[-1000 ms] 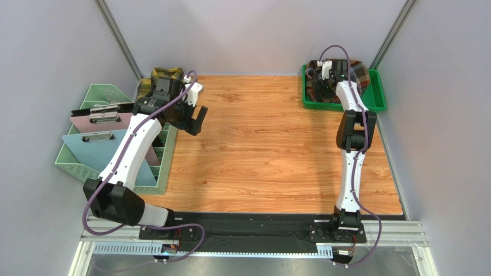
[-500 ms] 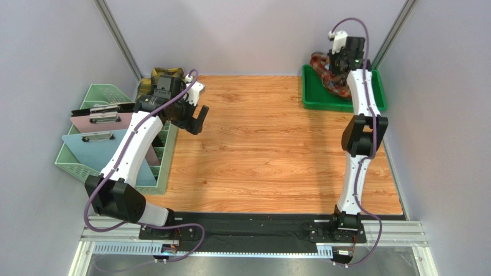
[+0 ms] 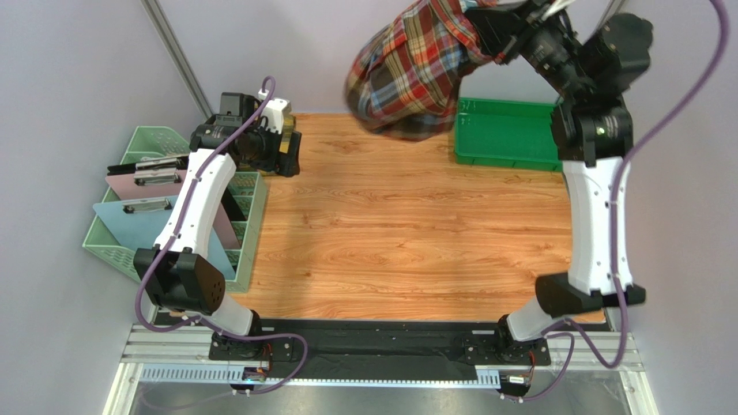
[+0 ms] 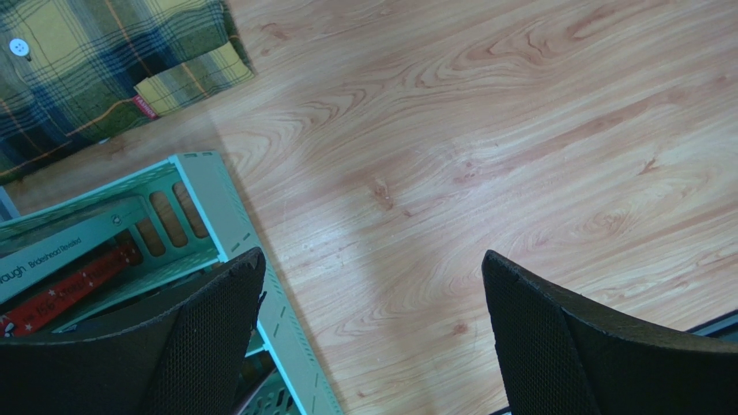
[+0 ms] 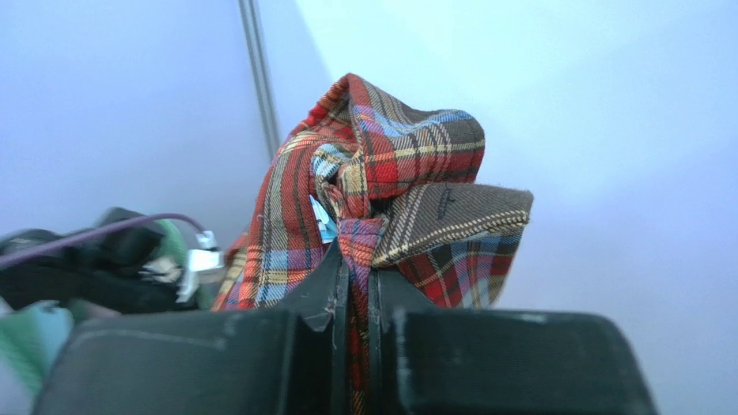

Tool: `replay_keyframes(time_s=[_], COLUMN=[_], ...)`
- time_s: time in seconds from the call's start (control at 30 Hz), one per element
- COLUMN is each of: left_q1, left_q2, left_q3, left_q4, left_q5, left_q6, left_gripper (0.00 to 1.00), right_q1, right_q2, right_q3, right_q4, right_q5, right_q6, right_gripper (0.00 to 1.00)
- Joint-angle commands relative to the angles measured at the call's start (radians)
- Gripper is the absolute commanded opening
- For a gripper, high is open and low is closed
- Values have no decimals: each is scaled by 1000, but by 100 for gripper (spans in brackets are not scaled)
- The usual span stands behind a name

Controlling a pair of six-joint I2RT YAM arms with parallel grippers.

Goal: Fold and stack the long sleeve shirts
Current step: Move the shirt to the center of the board

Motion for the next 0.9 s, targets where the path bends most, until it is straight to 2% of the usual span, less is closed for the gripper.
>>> replay_keyframes(time_s=[0.0,0.03,0.1,0.13,0.2,0.27,0.37,0.5,0.63,0.7,0.87], left_q1=[13,15,19,22,22,22,19,4,-18,-24,-50], left_q2=[-12,-18,-44,-53,-85,-113,-130,-133,-110,-98,-58], left_q3=[30,22,-16,-33,-96,-165,-246,-323,-355,-365,-415], left_q4=[23,25,26,23,11,-1,-58,-92,-133,-149,-77], left_q5=[49,52,59,85,116,150,207,196,199,191,121], left_q6=[-11,-5,18,34,87,145,268,382,474,483,442], left_gripper=[99,99,99,99,99,99,99,99,93,90,87], right_q1=[-95,-124,-219,-250,-322,-333,-321,-195,-33,61,202], right_q2=[-187,-231,-320,-393,-449,-503,-500,-431,-318,-218,-83], right_q3=[-299,-509,-710,-879,-1034,-1185,-1270,-1284,-1252,-1219,-1231], right_q4=[31,1,-150,-200,-309,-367,-452,-408,-348,-368,-380], right_q5=[24,12,-2,-3,4,-14,-121,-151,-166,-164,-192], right_q6=[224,198,95,-56,-181,-361,-420,-410,-454,-489,-525], right_gripper=[26,59,89,100,100,100,100,100,97,91,87])
